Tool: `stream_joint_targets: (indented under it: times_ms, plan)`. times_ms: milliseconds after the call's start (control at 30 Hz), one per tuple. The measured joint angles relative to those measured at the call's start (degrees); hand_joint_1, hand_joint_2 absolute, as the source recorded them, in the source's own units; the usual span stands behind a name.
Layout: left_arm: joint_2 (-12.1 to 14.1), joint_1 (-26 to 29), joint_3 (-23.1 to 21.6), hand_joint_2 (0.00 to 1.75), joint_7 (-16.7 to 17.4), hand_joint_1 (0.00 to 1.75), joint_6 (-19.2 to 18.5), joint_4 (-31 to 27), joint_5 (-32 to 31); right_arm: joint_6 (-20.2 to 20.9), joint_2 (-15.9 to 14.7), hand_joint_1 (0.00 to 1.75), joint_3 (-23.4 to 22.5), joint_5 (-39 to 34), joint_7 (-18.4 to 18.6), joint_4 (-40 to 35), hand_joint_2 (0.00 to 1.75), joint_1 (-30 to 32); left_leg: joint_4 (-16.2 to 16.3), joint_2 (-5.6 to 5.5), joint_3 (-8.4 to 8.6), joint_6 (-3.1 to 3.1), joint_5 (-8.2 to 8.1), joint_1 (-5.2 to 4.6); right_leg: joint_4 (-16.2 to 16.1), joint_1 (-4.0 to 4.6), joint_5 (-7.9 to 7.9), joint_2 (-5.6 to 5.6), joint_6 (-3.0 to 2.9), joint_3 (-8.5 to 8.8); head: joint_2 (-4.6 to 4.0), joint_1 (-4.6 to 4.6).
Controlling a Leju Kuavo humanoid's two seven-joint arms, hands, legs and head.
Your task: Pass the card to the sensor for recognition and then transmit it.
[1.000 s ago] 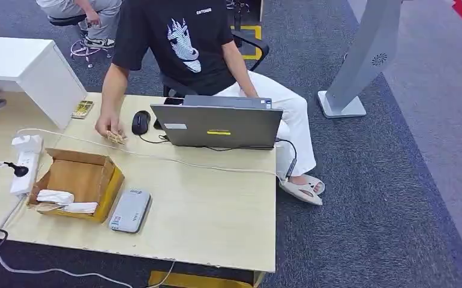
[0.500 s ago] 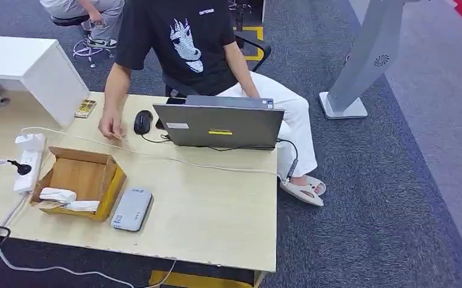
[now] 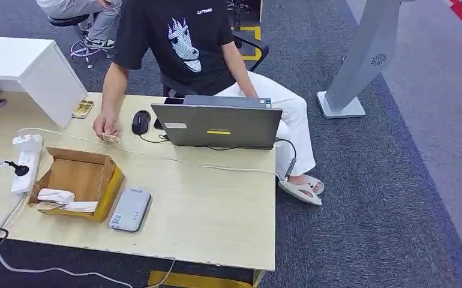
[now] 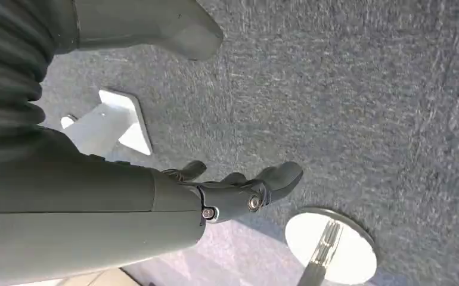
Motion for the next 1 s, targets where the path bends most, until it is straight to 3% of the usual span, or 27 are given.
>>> stream_joint_targets:
  times_ms: [67,133,233,400,900,1000]
  plan:
    - [-1.38,-1.58,-0.92,1.75,-1.29,0.0,-5.37,-2.82,-4.13,0.5,0.0,0.0,-0.02,-0.02,0.46,-0.13,1.75,0.04,0.09,0.0,0.01,0.01,0.01,-0.03,-0.02,-0.03,0.01,0.03,0.02,-0.18,0.0,0.02]
    - [-2.96,-3.69,-3.37,1.75,-1.42,0.0,-8.12,-4.39,-8.05,1.03,0.02,0.0,-0.02,-0.02,0.85,-0.35,1.75,0.06,0.13,-0.05,-0.05,0.02,0.01,-0.02,-0.02,-0.03,0.01,-0.02,0.03,-0.16,0.0,0.02]
    - [-4.41,-5.77,-8.88,1.75,-0.94,0.0,-8.08,-5.63,-11.82,1.29,0.04,0.0,-0.02,-0.02,1.01,-0.74,1.75,0.1,0.12,0.04,-0.09,0.04,0.02,-0.03,-0.01,-0.03,0.07,0.06,0.07,-0.07,0.0,0.02]
    - [-5.4,-6.86,-12.18,1.75,-0.74,0.0,-7.68,-6.44,-11.78,1.44,0.04,0.0,-0.02,0.0,1.07,-1.01,1.75,0.33,0.12,0.15,-0.09,0.04,0.02,-0.02,-0.01,-0.02,0.08,0.19,0.08,-0.14,0.0,0.02]
    - [-6.41,-6.94,-13.86,1.75,-0.78,0.0,-8.17,-6.99,-11.69,1.55,0.04,0.0,-0.02,-0.02,1.23,-1.2,1.75,0.44,0.12,0.17,-0.09,0.04,0.02,-0.01,-0.01,-0.02,0.07,0.2,0.08,-0.18,0.0,0.02]
    - [-6.36,-7.28,-16.73,1.75,-1.18,0.0,-9.15,-6.81,-16.96,2.19,0.04,0.0,-0.04,-0.02,1.31,-1.2,1.75,0.48,0.13,0.14,-0.11,0.04,0.02,-0.01,-0.02,-0.02,0.08,0.17,0.08,-0.31,0.0,0.0]
